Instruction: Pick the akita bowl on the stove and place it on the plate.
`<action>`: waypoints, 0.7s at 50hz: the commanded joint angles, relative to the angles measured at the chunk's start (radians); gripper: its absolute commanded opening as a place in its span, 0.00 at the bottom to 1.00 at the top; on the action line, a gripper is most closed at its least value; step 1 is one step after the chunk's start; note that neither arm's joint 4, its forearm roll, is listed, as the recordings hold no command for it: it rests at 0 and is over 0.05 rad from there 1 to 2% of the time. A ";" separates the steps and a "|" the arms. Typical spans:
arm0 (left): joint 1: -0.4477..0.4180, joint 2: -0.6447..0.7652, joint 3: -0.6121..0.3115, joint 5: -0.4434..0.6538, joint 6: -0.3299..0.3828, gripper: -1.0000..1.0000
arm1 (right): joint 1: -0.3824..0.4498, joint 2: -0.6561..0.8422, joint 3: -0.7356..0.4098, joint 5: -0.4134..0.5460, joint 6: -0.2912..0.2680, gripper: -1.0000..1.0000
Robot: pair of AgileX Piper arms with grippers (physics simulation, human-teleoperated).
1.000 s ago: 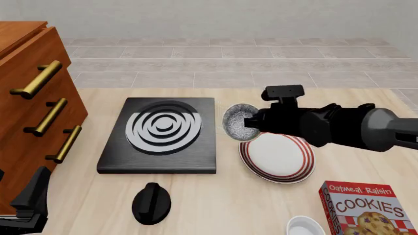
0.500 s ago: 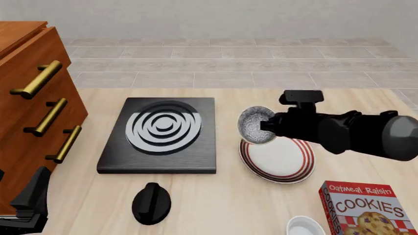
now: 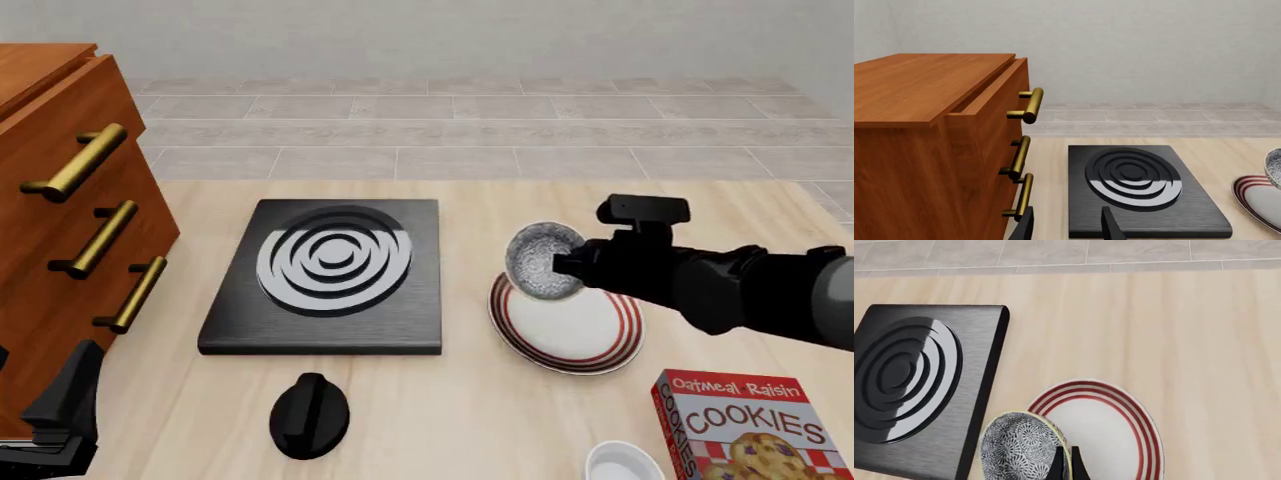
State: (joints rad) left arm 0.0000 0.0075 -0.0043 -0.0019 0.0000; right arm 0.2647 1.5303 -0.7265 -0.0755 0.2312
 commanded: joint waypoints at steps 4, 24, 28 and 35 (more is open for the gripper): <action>0.000 0.000 0.000 0.000 0.000 1.00 | -0.031 -0.013 0.042 -0.046 0.025 0.00; 0.000 0.000 0.000 0.000 0.000 1.00 | -0.061 0.023 0.070 -0.087 0.016 0.00; 0.000 0.000 0.000 0.000 0.000 1.00 | -0.070 0.028 0.071 -0.085 0.006 0.00; 0.000 0.000 0.000 0.000 0.000 1.00 | -0.082 0.043 0.080 -0.098 0.005 0.00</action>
State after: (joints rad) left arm 0.0000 0.0075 -0.0043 -0.0019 0.0000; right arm 0.1984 1.5595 -0.6544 -0.1567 0.2368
